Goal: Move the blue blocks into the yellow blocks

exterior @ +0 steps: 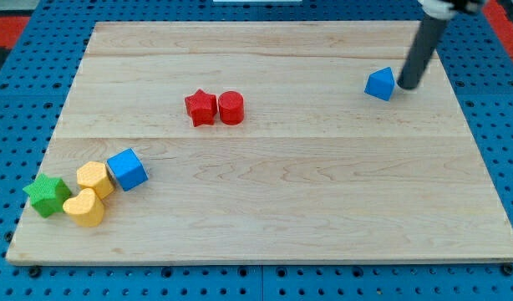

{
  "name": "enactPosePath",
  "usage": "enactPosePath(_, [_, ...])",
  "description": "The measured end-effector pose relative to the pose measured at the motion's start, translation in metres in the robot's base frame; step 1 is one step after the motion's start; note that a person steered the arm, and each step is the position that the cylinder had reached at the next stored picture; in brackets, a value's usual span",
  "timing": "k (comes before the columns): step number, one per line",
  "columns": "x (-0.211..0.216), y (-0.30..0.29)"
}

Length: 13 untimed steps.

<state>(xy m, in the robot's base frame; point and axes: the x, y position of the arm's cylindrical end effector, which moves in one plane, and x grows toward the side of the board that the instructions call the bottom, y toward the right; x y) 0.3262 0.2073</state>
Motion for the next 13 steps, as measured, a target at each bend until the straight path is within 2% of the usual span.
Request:
enactPosePath(1, [-0.001, -0.114])
enactPosePath(2, [0.008, -0.165])
enactPosePath(3, [-0.006, -0.139])
enactPosePath(4, [0.003, -0.100])
enactPosePath(5, [0.076, -0.095])
enactPosePath(6, [0.102, -0.068])
enactPosePath(7, [0.104, -0.028])
enactPosePath(8, [0.165, -0.087])
enactPosePath(9, [0.185, -0.177])
enactPosePath(10, [0.182, -0.116])
enactPosePath(11, [0.136, -0.050])
enactPosePath(12, [0.115, -0.104])
enactPosePath(13, [0.176, -0.208])
